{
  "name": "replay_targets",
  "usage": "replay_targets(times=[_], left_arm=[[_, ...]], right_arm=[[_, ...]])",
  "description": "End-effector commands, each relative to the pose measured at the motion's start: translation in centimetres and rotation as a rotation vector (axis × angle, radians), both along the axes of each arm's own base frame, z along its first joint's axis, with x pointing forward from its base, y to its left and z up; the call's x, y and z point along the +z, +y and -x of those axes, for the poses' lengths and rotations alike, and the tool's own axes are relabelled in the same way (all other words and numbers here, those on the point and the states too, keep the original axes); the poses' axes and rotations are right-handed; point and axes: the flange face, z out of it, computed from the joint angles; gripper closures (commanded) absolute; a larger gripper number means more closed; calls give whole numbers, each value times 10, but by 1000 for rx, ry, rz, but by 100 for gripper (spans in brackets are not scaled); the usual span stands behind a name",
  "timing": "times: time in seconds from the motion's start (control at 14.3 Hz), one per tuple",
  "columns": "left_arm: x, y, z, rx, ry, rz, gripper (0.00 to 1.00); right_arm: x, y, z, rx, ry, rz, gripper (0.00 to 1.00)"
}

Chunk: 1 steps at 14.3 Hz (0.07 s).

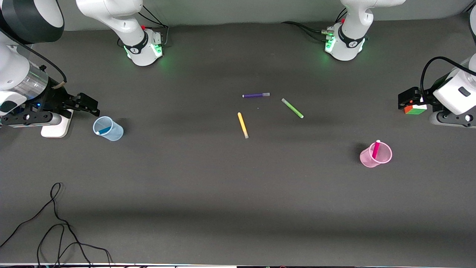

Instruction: Place pink and blue markers in matching cups

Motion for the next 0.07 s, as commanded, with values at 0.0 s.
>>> replay_targets(times=[0.0], left_arm=[[2, -2, 8, 4, 3, 7, 0]], right_arm=[[4, 3, -4, -10, -2, 14, 0]])
